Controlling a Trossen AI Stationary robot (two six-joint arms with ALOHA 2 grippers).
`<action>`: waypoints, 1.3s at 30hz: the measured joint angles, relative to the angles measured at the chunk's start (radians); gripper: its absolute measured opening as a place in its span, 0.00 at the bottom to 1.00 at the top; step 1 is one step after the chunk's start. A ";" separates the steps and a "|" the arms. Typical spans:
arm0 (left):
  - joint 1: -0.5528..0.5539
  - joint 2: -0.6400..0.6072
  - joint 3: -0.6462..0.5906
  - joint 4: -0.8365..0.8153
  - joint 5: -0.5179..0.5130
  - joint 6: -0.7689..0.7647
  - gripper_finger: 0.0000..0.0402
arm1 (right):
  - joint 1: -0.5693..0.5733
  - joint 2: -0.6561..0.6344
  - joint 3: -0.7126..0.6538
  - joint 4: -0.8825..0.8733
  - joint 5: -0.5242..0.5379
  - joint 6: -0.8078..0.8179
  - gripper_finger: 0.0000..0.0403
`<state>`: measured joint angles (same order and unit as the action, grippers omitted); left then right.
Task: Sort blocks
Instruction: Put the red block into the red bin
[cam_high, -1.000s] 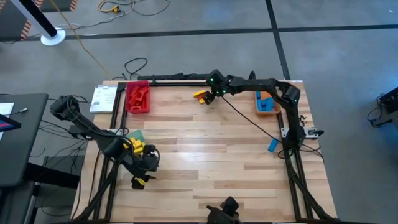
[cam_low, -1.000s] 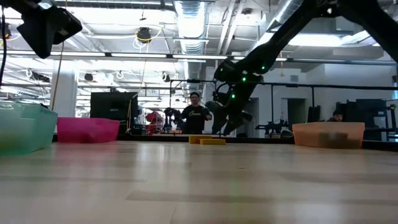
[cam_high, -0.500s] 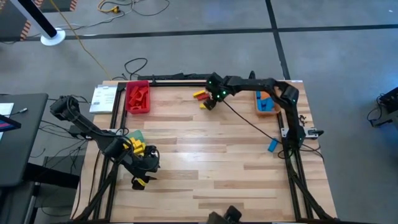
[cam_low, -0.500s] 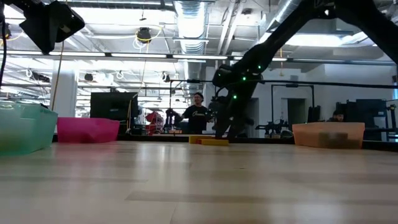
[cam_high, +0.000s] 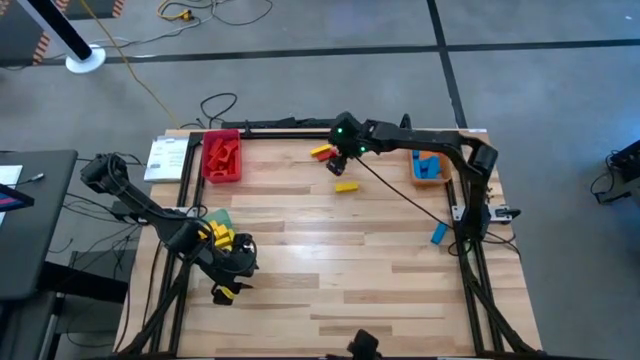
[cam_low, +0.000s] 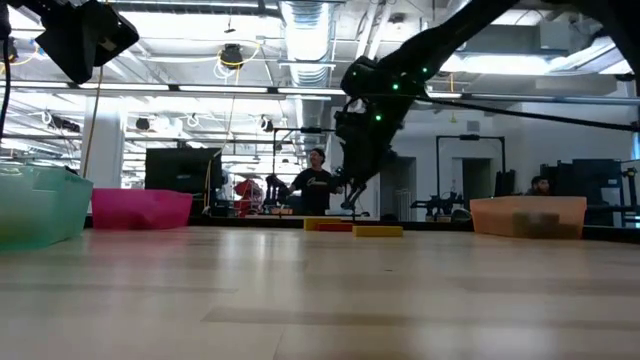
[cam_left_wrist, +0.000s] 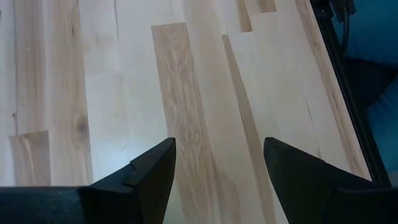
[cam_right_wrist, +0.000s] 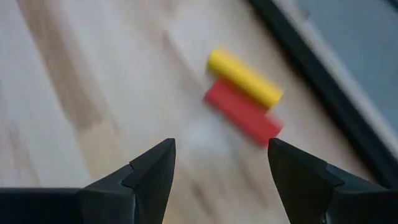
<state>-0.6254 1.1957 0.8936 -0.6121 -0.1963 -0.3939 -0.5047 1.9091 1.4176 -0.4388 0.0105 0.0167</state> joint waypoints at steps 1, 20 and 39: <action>0.000 0.000 0.000 0.000 -0.001 0.000 0.59 | -0.007 0.000 0.000 0.031 0.000 0.001 0.67; -0.003 0.000 0.000 0.002 -0.003 0.009 0.59 | -0.089 0.129 0.001 0.122 -0.079 0.023 0.67; -0.003 0.000 0.000 0.062 -0.028 0.052 0.59 | -0.138 0.142 0.002 0.142 -0.119 0.043 0.67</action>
<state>-0.6289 1.1957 0.8932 -0.5500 -0.2246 -0.3415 -0.6426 2.0506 1.4197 -0.2970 -0.1085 0.0593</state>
